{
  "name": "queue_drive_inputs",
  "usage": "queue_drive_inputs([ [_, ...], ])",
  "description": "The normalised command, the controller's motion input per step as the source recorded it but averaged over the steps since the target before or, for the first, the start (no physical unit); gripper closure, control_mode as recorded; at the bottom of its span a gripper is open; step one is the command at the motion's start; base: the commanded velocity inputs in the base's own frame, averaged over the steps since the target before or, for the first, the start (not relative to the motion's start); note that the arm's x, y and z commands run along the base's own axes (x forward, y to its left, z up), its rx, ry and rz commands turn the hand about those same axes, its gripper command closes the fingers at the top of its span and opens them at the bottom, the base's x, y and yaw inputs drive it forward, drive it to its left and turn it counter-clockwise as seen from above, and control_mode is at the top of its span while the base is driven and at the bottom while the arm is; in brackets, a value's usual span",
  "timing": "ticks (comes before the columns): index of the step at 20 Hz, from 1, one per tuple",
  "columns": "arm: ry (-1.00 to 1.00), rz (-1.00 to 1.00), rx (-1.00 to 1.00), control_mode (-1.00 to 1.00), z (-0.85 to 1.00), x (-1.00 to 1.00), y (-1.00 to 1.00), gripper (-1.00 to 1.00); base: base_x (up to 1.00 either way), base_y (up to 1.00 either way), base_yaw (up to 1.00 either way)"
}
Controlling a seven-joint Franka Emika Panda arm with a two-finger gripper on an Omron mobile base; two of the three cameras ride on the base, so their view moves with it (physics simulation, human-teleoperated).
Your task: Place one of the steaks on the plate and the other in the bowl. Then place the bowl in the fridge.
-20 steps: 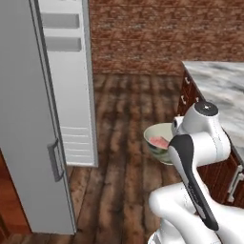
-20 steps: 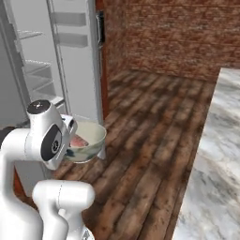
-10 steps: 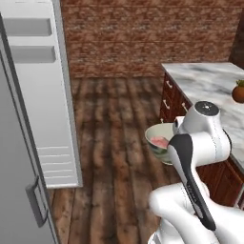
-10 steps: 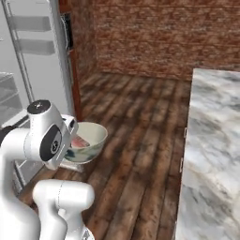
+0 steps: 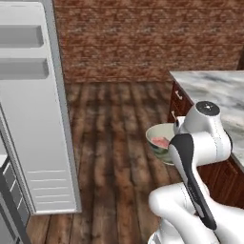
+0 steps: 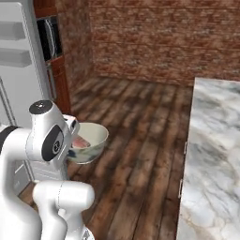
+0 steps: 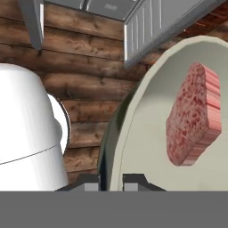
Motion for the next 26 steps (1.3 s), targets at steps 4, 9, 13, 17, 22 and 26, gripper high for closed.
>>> queue_drive_inputs([
  [4,0.0,0.0,0.0,1.0,0.0,0.0,0.0,1.0,0.2,0.05,0.38],
  [9,0.0,0.0,0.0,1.0,0.0,0.0,0.0,1.0,0.3,0.0,0.53],
  [13,0.0,0.0,0.0,1.0,0.0,0.0,0.0,1.0,0.03,0.01,0.53],
  [17,0.0,0.0,0.0,1.0,0.0,0.0,0.0,1.0,0.0,-0.03,0.7],
  [22,0.0,0.0,0.0,1.0,0.0,0.0,0.0,1.0,0.08,-0.02,0.62],
  [26,0.0,0.0,0.0,1.0,0.0,0.0,0.0,1.0,0.24,-0.13,0.4],
])
